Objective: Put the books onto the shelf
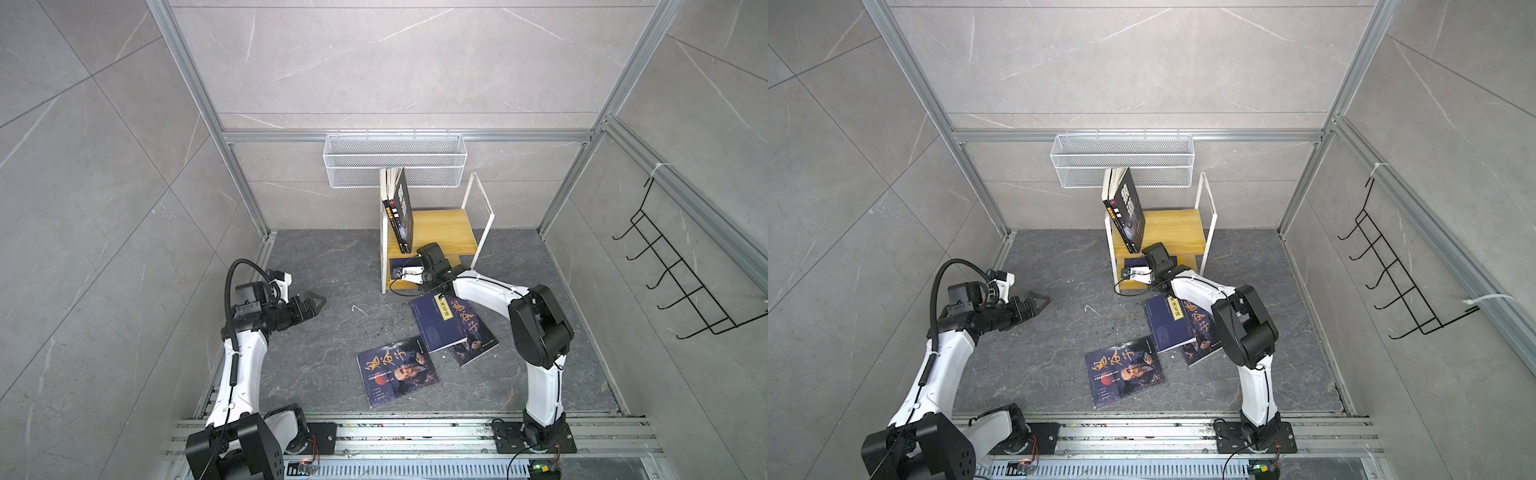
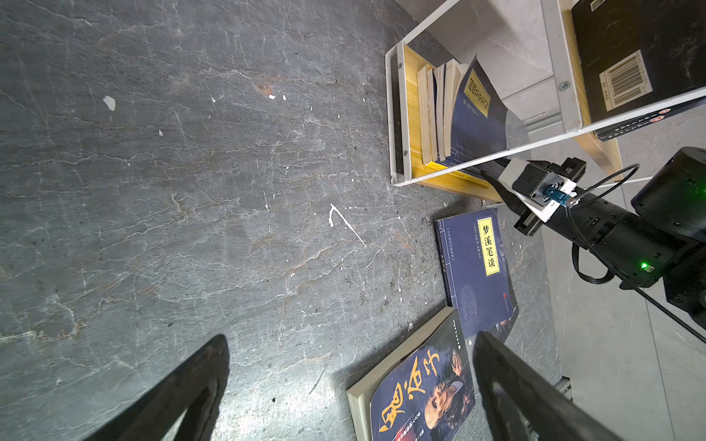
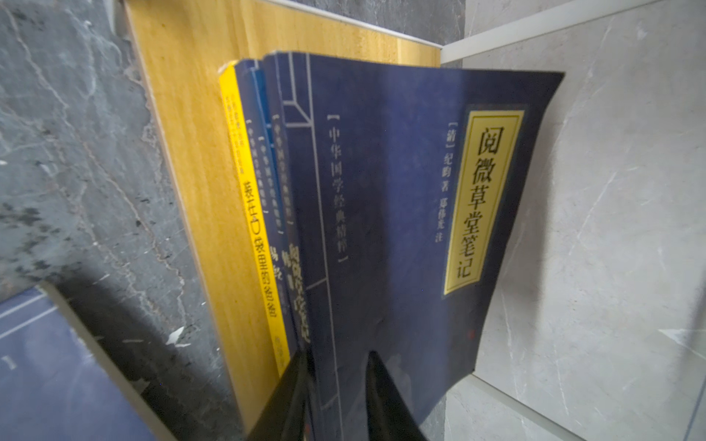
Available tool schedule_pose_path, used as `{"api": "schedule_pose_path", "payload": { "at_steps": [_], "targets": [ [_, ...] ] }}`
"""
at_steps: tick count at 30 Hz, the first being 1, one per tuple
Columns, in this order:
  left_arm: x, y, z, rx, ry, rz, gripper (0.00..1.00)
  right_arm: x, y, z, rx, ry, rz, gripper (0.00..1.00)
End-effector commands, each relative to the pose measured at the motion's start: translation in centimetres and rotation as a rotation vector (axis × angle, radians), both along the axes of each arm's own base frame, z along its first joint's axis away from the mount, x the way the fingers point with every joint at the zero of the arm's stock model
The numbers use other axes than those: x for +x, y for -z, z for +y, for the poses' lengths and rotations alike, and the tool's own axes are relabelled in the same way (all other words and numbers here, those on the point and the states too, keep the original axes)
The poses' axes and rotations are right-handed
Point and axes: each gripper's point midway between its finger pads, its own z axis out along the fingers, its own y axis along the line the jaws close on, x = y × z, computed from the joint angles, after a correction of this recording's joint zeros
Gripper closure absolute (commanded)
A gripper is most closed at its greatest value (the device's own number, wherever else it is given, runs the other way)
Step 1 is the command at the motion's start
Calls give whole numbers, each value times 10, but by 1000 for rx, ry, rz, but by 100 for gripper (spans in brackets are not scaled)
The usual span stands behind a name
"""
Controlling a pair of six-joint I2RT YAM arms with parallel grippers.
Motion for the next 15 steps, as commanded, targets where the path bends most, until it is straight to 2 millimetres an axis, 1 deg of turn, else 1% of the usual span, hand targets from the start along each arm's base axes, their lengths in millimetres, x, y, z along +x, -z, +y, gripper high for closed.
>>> {"api": "schedule_pose_path", "payload": {
  "at_steps": [1,4,8,10,11,13,15],
  "targets": [
    [2,-11,-2,-17,13,-35,0,6,-10,5,-2,-7,-39,71],
    [2,-11,-2,-14,15,-44,0,7,-14,3,-6,-3,-54,72],
    [3,-12,-1,-18,11,-36,0,2,-16,3,-4,-11,-41,70],
    [2,-12,-3,-31,22,-38,1,-3,-23,3,7,-11,-46,68],
    [2,-12,-5,-36,30,-38,2,-9,-28,4,20,-8,-42,66],
    [2,-11,-10,-51,53,-36,8,-25,-38,5,54,-10,-23,62],
    [1,-10,-18,-60,92,-33,11,-49,-45,5,91,-13,5,59]
  ]
}}
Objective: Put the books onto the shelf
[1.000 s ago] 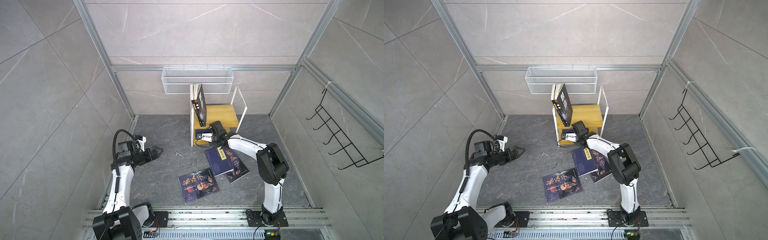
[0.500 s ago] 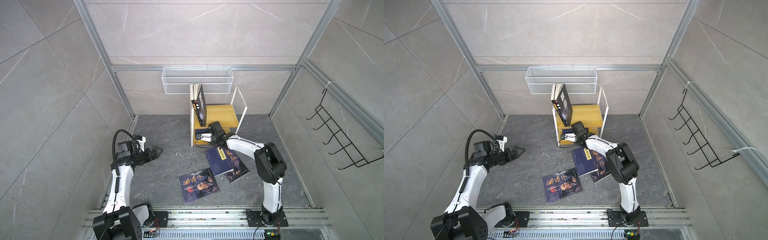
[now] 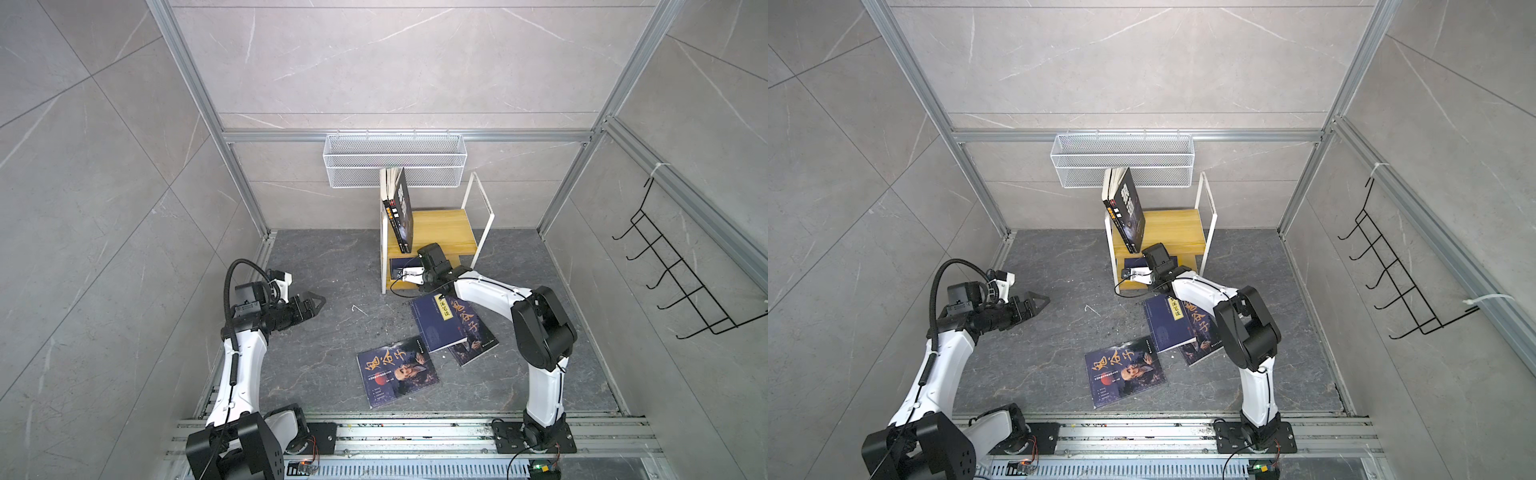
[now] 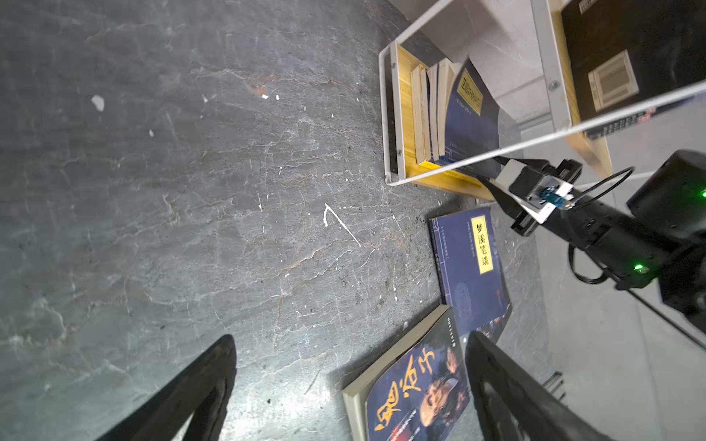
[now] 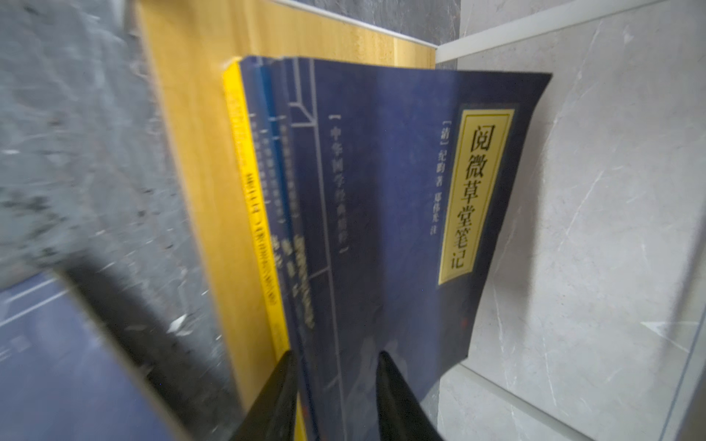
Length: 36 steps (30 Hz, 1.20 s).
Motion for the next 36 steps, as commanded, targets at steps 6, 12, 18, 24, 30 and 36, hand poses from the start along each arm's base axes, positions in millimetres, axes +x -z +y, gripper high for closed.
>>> {"api": "schedule_pose_path", "payload": {
  "at_steps": [6,12,18,24,30,36],
  "targets": [
    [-10,1,-43,72,274,-22,17,-111,-43,13,194,-25,34,53],
    [-34,11,-76,189,547,-37,26,-201,-26,22,243,-86,121,43],
    [-44,37,-96,213,684,39,30,-277,7,16,163,-161,265,36],
    [-60,70,-108,284,841,180,33,-320,42,18,79,-193,369,36],
    [-71,93,-104,349,907,271,42,-329,68,32,45,-199,379,36],
    [-84,103,-119,308,1003,325,52,-329,91,31,-2,-179,390,37]
  ]
}}
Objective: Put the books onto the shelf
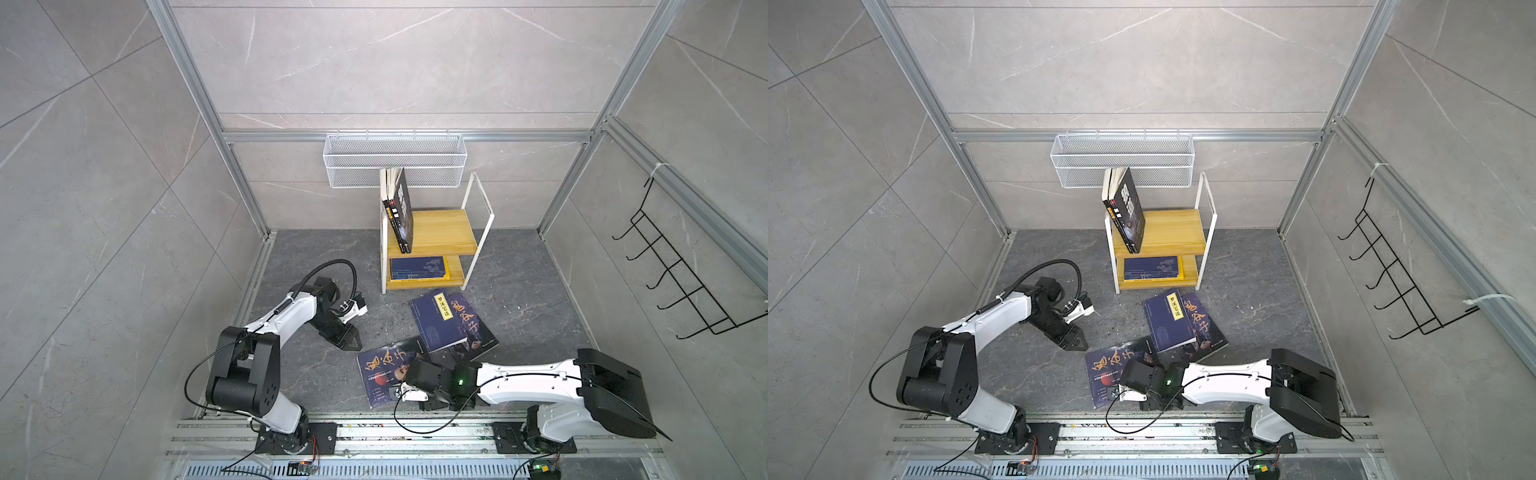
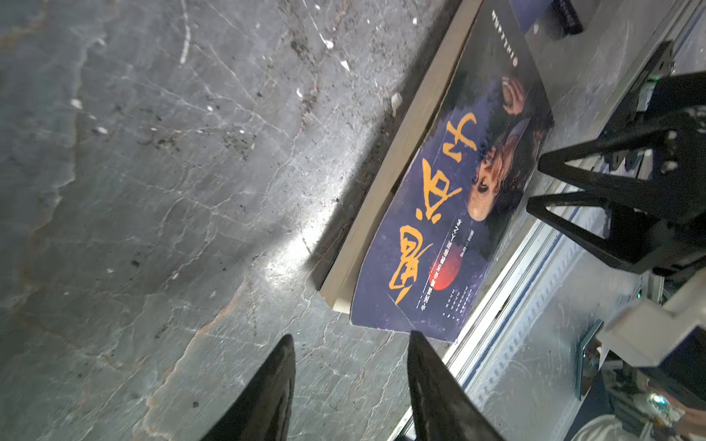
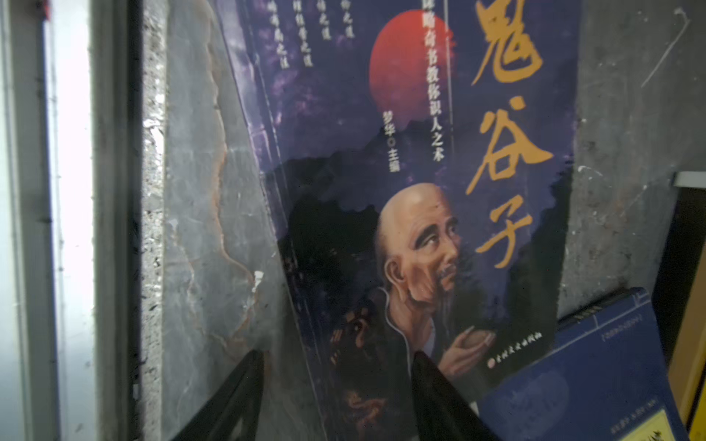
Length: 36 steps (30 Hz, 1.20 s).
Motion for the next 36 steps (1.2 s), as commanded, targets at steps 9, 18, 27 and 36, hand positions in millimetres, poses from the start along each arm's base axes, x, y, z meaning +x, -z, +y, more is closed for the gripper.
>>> {"api": "schedule_pose_path", "payload": {
  "at_steps": [9,18,27,36],
  "targets": [
    [-5,10,-9,21,76,76,57,21,13,12,37,67,-111,38],
    [-8,15,-4,50,80,73,62,39,19,21,17,81,-205,39],
    [-4,1,-4,42,61,18,100,43,14,31,13,79,-249,38],
    [5,-30,-19,-40,14,19,100,46,-4,61,69,65,-485,33]
  ]
}}
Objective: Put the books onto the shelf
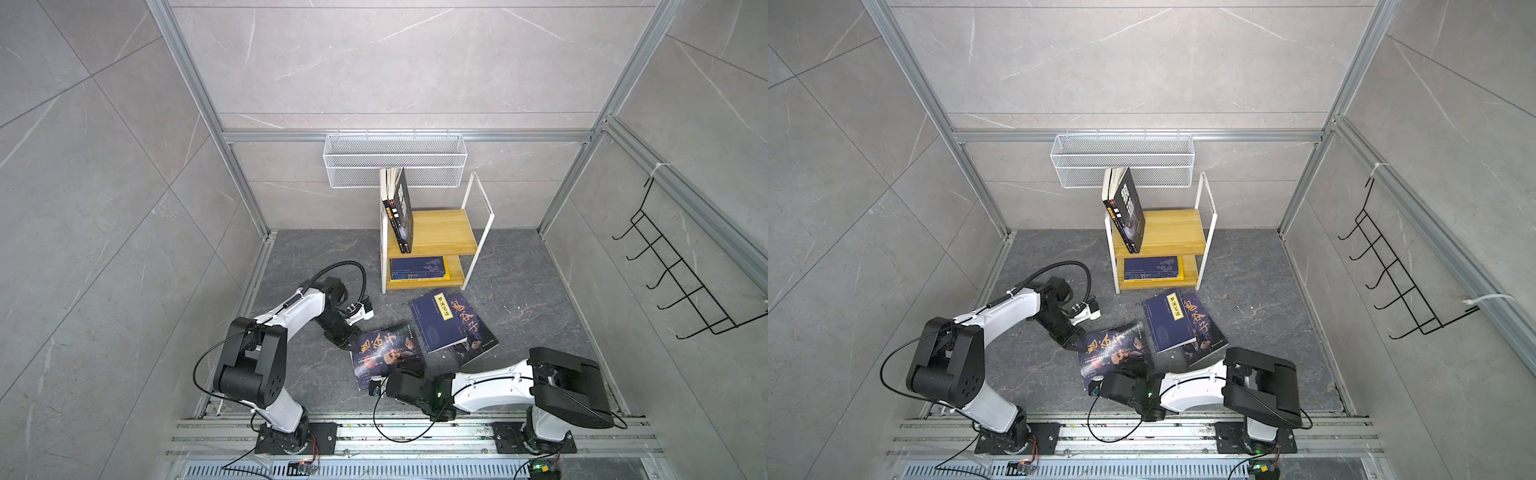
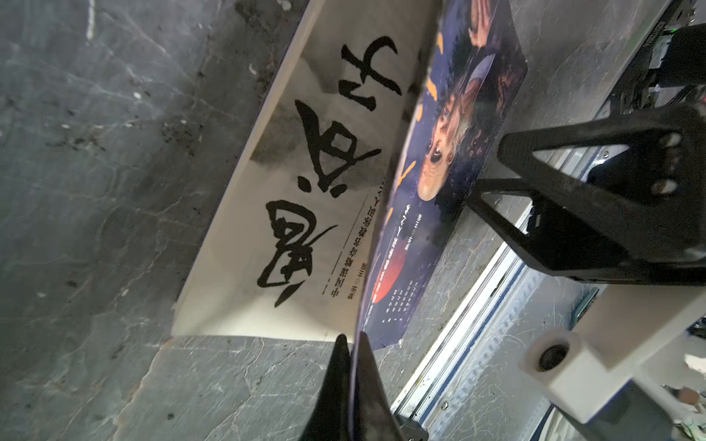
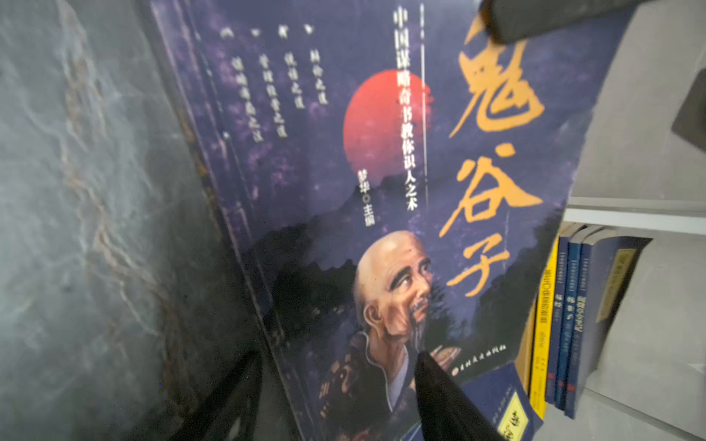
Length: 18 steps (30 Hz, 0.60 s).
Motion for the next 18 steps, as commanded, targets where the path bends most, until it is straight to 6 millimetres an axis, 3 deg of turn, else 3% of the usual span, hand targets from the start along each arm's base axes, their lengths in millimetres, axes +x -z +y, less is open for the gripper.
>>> {"api": "schedule_pose_path", "payload": {
  "at_steps": [1,11,18],
  "targets": [
    [9,-29,-14,-78,-43,-5,100,5,3,5,-22,18,-101,33],
    [12,-82,-33,-229,-141,51,100,5,7,17,-15,34,-235,31],
    [13,-94,-33,-242,-154,54,100,15,4,17,-12,37,-354,27]
  ]
}}
